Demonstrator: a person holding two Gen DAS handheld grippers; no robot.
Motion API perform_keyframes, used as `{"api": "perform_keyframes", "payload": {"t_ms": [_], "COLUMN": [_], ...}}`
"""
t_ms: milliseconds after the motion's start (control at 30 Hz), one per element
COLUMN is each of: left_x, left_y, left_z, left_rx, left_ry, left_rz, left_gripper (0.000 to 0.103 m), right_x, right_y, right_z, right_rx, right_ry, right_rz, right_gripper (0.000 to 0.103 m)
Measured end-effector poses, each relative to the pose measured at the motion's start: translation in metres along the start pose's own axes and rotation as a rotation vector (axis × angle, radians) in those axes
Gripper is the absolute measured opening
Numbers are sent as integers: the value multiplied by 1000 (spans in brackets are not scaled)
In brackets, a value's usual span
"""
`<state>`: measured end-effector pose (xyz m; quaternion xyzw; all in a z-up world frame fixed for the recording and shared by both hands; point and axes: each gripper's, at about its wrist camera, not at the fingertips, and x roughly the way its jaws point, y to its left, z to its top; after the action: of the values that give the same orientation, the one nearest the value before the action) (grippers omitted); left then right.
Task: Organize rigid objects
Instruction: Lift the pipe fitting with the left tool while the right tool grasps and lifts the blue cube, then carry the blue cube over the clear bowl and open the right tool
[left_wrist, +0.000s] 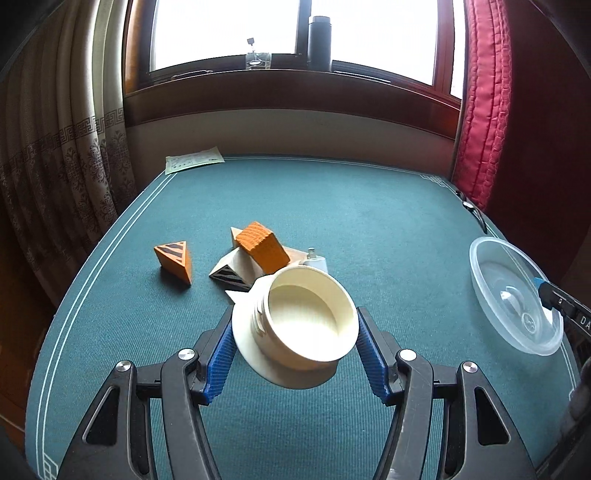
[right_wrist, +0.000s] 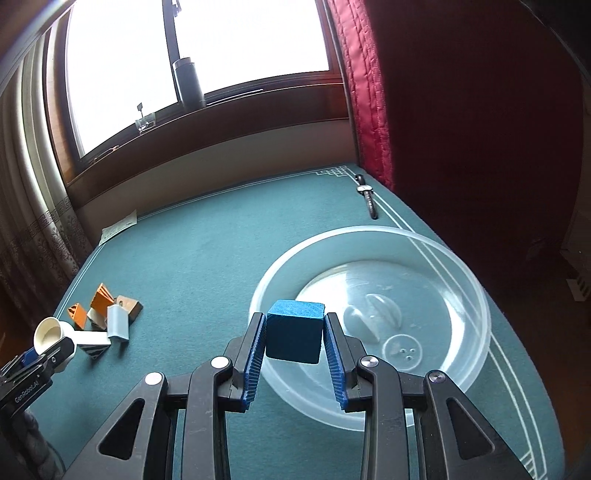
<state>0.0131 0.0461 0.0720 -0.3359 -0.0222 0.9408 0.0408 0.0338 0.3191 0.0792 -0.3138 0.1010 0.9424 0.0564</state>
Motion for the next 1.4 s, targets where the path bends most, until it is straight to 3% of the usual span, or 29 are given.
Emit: {"api": "perform_keyframes", "payload": {"t_ms": [300,700,733,800,867,1000,1400], "left_x": [3,4,4,4,5,7,15], "left_y": [-45,-93,-98,-107,-115,-133,-192], "left_z": [3,7,8,8,9,11,17], "left_rx": [74,146,152,165,174,198,275], "left_ry": [7,19,20,23,28,37,54], "left_rz": [-48,-100,-105,-118,-135,-164,-257], "left_gripper": [62,62,62,62,62,62,62], "right_x": [6,23,23,22,18,14,22], "right_y": [-57,-94,-95,-97,-97,-104,-125], "right_z": [7,10,10,9,8,4,1], "right_rx": [68,97,92,87,79,95,178], "right_ry": [-16,-3,-4,-21,-59,-85,-40], "right_rz": [-100,-129,-126,-130,-141,-143,-117], "right_gripper": [33,34,35,56,62,62,62]}}
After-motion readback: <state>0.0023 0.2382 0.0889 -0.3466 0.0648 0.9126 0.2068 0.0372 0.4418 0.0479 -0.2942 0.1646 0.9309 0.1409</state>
